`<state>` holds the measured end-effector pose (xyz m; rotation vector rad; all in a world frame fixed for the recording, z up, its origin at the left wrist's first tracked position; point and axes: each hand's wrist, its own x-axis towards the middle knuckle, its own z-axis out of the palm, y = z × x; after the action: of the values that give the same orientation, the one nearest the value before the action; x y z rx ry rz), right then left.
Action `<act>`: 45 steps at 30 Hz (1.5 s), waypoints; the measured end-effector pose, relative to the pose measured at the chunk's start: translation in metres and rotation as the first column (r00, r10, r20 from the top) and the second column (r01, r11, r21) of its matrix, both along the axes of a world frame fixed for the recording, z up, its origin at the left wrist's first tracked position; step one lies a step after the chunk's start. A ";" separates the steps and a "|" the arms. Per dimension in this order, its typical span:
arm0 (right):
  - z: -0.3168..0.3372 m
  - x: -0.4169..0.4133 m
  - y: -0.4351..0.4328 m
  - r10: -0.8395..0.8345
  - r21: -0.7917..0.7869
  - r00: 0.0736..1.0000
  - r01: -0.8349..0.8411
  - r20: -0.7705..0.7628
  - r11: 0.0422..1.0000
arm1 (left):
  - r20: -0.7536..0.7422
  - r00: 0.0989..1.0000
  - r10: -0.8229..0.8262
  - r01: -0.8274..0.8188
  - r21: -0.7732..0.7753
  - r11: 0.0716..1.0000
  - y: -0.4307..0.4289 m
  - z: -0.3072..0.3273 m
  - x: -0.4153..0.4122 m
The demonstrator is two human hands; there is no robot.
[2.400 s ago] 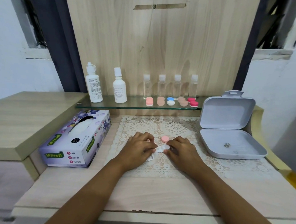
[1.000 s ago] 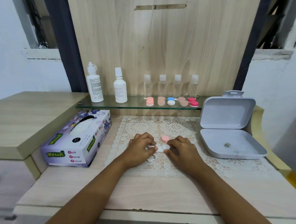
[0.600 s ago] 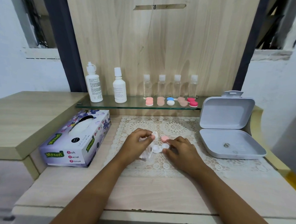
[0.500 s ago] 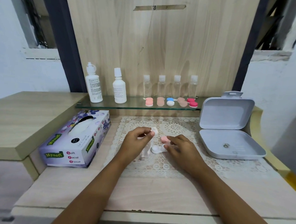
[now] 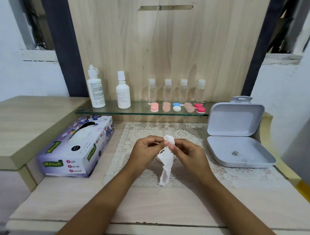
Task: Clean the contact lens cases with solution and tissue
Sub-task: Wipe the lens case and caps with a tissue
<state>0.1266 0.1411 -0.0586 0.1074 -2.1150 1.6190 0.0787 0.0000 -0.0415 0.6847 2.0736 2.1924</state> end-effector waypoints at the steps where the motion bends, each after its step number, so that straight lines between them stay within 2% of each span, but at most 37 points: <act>1: 0.000 0.000 0.001 -0.013 -0.003 1.000 0.013 -0.002 1.000 | -0.012 1.000 0.005 -0.006 -0.010 1.000 -0.001 0.000 -0.001; 4: 0.000 -0.001 0.005 -0.062 0.017 0.998 0.062 -0.005 0.998 | -0.090 0.996 0.028 -0.035 -0.086 0.996 -0.007 -0.004 -0.008; 6: 0.002 -0.001 0.009 -0.095 0.059 0.995 0.096 -0.011 0.994 | -0.182 0.980 0.084 -0.120 -0.201 0.972 -0.011 -0.009 -0.013; 9: 0.006 0.000 0.013 -0.120 0.056 0.993 0.119 0.012 0.991 | -0.320 0.945 0.063 -0.208 -0.443 0.872 -0.015 -0.018 -0.019; 12: 0.012 0.001 0.020 -0.154 0.057 0.986 0.151 0.060 0.987 | -0.341 0.938 -0.060 -0.186 -0.641 0.744 -0.016 -0.023 -0.023; 15: 0.017 0.002 0.029 -0.187 0.203 0.978 0.165 0.096 0.965 | -0.353 0.930 -0.107 -0.205 -0.736 0.646 -0.015 -0.023 -0.023; 17: 0.019 0.001 0.033 -0.232 0.420 0.969 0.176 0.088 0.890 | -0.377 0.918 -0.119 -0.224 -0.743 0.630 -0.015 -0.023 -0.023; 19: 0.019 -0.003 0.036 -0.237 0.621 0.971 0.174 0.019 0.765 | -0.384 0.915 -0.124 -0.220 -0.733 0.644 -0.015 -0.022 -0.022; 22: 0.014 -0.007 0.032 -0.185 0.749 0.982 0.146 -0.031 0.646 | -0.382 0.916 -0.125 -0.214 -0.727 0.652 -0.016 -0.022 -0.023; 27: 0.007 -0.012 0.022 -0.104 0.692 0.994 0.095 -0.029 0.715 | -0.386 0.913 -0.132 -0.218 -0.735 0.642 -0.015 -0.024 -0.025; 38: 0.000 -0.009 0.020 -0.039 0.750 0.996 -0.037 0.084 0.660 | -0.391 0.911 -0.128 -0.231 -0.744 0.627 -0.014 -0.026 -0.025; 42: -0.001 -0.010 0.021 -0.039 0.747 0.994 -0.053 0.106 0.663 | -0.394 0.911 -0.127 -0.235 -0.745 0.625 -0.014 -0.027 -0.026; 45: -0.002 -0.010 0.022 -0.050 0.712 0.995 -0.028 0.088 0.702 | -0.396 0.910 -0.127 -0.234 -0.741 0.629 -0.014 -0.027 -0.026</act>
<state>0.1163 0.1634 -0.0608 0.2640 -2.7040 0.7020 0.0531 -0.0139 -0.0681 1.0122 2.9278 0.9331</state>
